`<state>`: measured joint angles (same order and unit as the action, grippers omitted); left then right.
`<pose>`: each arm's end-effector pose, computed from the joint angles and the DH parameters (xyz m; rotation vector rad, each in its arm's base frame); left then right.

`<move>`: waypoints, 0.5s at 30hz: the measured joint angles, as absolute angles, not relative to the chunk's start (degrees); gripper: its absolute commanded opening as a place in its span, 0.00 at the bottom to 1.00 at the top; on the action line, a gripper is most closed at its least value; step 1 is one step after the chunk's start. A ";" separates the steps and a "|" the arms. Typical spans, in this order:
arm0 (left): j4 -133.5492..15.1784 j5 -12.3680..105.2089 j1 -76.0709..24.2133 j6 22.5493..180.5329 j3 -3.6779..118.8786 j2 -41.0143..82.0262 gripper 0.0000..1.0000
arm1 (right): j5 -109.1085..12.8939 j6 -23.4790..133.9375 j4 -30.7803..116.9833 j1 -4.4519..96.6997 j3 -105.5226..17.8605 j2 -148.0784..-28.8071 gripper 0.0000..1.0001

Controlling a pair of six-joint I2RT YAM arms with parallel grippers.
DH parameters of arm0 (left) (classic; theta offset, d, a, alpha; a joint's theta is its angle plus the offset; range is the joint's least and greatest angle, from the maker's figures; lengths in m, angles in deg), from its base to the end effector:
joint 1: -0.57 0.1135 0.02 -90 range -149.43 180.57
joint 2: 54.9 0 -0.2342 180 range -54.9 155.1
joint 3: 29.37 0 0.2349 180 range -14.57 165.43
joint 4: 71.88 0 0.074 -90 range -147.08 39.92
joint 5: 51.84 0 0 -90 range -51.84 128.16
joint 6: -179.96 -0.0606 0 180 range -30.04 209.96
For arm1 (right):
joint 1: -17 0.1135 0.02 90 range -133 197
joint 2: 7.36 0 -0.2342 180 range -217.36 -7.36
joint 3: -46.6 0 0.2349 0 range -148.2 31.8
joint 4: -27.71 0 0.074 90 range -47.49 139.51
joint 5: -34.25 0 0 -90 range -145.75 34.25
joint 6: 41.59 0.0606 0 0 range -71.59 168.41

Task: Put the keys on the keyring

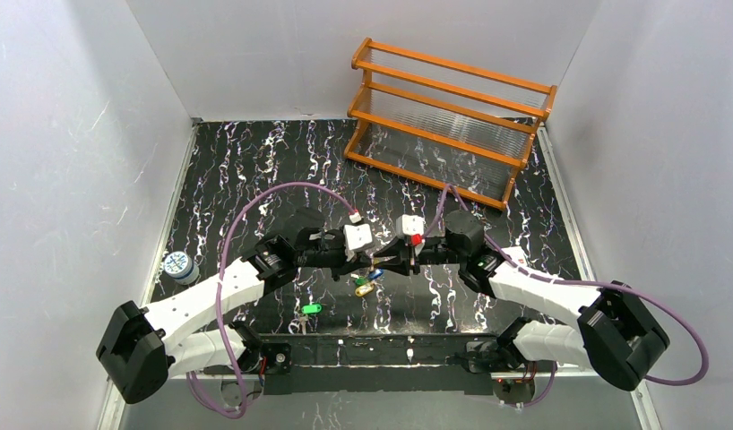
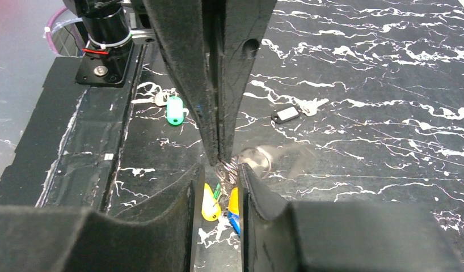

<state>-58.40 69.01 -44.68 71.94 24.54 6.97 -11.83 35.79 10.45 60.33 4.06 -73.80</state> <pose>0.1606 -0.2062 0.2414 1.3328 1.4655 -0.8344 0.1588 0.2076 0.2194 -1.3051 1.1866 1.0369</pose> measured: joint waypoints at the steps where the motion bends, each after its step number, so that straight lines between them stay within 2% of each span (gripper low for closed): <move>1: -58.27 69.01 -44.73 71.94 24.54 6.97 0.00 | -12.15 35.49 10.47 60.48 3.88 -74.08 0.32; 15: -58.80 69.05 -45.43 71.90 24.61 7.53 0.00 | -16.24 31.68 13.08 62.03 3.40 -72.48 0.44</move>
<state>-58.80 69.05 -45.43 71.90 24.61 7.53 -16.24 31.68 13.08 62.03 3.40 -72.48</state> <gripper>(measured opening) 0.008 0.429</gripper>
